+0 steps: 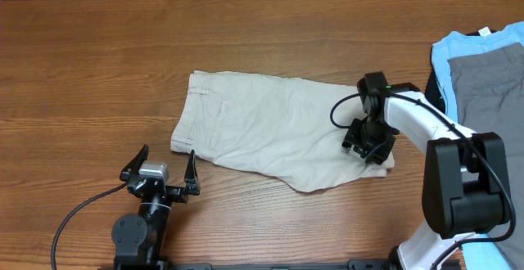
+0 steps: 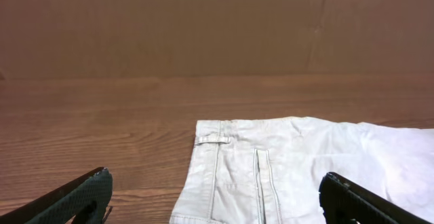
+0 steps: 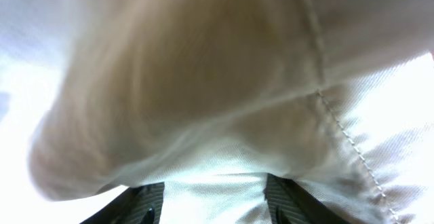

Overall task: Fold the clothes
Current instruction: 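Release the shorts and move the right gripper to their upper-right corner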

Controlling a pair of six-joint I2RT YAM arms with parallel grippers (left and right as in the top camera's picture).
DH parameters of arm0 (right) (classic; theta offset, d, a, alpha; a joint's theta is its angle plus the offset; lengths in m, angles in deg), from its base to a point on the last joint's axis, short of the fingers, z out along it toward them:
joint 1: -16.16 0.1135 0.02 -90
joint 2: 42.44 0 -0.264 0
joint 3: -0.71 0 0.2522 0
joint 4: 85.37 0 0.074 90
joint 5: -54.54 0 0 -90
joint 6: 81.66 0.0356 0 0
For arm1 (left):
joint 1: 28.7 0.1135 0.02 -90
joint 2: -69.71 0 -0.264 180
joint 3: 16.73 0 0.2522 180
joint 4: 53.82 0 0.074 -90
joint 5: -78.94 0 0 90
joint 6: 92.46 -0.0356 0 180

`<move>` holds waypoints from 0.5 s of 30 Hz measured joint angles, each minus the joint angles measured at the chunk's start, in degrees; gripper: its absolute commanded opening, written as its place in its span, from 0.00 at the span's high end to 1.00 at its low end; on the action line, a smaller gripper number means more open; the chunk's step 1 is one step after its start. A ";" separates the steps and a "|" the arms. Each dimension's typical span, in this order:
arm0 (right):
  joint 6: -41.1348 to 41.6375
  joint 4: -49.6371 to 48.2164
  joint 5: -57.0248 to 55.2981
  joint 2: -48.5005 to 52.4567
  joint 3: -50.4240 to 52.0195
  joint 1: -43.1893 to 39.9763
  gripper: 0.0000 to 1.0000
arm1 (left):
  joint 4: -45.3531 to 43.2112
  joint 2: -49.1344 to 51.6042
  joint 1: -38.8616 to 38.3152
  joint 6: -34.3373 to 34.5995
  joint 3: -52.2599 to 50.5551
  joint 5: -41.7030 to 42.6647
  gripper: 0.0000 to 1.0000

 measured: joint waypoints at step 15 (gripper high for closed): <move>-6.71 9.05 1.66 2.40 -2.19 -7.26 0.23 | -0.02 0.00 0.00 -0.02 0.00 0.00 0.00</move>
